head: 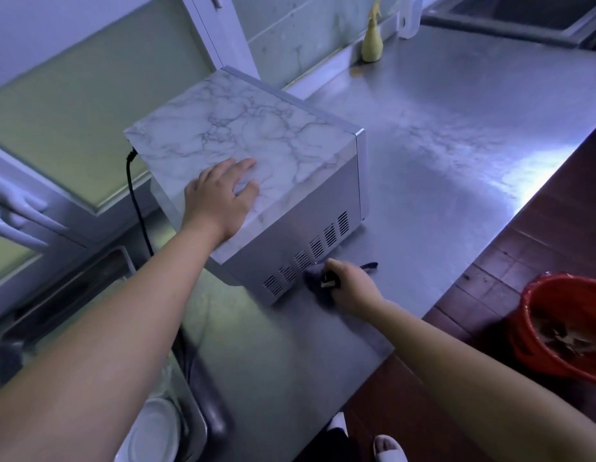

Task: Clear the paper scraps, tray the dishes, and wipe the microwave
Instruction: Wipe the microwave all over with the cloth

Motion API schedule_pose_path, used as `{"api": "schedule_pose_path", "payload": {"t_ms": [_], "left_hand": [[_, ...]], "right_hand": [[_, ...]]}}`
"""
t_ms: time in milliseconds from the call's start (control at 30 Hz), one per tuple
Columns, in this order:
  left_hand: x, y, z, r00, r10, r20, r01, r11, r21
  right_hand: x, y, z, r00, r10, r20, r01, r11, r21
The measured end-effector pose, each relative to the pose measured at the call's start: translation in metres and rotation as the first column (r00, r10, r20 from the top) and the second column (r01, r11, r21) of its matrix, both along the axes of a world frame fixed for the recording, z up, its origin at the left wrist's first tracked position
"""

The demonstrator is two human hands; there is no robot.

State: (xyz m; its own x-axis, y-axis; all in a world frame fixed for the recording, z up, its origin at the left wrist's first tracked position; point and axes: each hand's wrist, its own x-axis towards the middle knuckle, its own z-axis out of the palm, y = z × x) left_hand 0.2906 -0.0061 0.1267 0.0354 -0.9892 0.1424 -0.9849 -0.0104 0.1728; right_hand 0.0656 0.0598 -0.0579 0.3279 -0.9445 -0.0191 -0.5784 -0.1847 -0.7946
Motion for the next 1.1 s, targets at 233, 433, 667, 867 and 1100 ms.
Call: {"api": "schedule_pose_path", "payload": {"t_ms": [233, 433, 667, 867, 1100], "left_hand": [[-0.001, 0.0, 0.002, 1.0, 0.011, 0.0, -0.011, 1.0, 0.01], [0.0, -0.001, 0.0, 1.0, 0.011, 0.01, -0.011, 1.0, -0.001], [0.0, -0.002, -0.001, 1.0, 0.019, -0.007, -0.019, 1.0, -0.014], [0.003, -0.003, -0.005, 1.0, -0.007, -0.021, 0.006, 0.999, -0.036], [0.006, -0.006, -0.008, 0.999, -0.009, -0.03, 0.007, 0.998, -0.068]], "right_hand": [[-0.017, 0.028, 0.028, 0.806, -0.474, 0.354, 0.38, 0.873, 0.306], [0.016, 0.03, 0.107, 0.494, -0.566, 0.661, 0.446, 0.817, 0.366], [0.083, 0.019, 0.142, 0.488, -0.533, 0.691, 0.586, 0.787, 0.193], [0.087, 0.017, 0.076, 0.53, -0.587, 0.612, 0.662, 0.738, 0.134], [0.072, -0.006, -0.013, 0.482, -0.842, 0.242, 0.718, 0.538, 0.442]]}}
